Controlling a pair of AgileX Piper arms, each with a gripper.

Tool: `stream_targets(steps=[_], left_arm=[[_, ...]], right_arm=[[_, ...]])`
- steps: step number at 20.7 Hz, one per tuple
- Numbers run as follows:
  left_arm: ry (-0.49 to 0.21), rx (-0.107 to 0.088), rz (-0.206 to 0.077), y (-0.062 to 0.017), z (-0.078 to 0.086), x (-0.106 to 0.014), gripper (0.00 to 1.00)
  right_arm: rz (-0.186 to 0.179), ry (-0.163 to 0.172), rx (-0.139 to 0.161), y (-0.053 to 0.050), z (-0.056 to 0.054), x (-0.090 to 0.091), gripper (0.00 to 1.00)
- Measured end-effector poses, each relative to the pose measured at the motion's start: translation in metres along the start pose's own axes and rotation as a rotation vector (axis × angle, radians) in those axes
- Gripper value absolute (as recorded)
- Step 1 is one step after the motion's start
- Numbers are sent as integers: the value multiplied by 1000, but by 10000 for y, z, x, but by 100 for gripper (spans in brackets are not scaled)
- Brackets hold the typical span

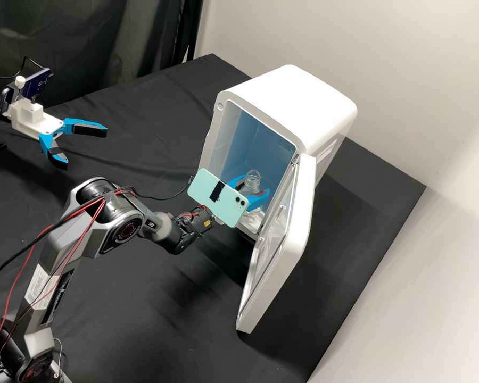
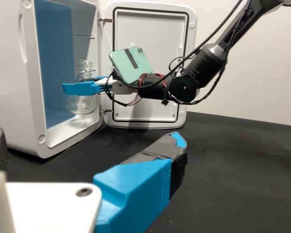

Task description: Place the flask in the incubator

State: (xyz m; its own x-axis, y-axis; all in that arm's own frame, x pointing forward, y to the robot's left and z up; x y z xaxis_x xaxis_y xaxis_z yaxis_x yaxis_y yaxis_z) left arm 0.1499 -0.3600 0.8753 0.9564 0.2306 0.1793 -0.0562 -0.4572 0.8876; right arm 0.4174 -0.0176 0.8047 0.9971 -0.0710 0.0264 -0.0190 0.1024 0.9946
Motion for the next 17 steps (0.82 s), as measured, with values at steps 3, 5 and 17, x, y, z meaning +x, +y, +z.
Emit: stream_targets(steps=[3,5,17], left_arm=[[3,2,4,10,-7,1,100],[2,4,7,19,-9,7,100],[3,5,10,26,-12,11,100]], right_arm=[[2,2,0,2,-1,0,0],[4,3,0,4,-3,9,0],[-13,-8,2,13,-22,475,0]])
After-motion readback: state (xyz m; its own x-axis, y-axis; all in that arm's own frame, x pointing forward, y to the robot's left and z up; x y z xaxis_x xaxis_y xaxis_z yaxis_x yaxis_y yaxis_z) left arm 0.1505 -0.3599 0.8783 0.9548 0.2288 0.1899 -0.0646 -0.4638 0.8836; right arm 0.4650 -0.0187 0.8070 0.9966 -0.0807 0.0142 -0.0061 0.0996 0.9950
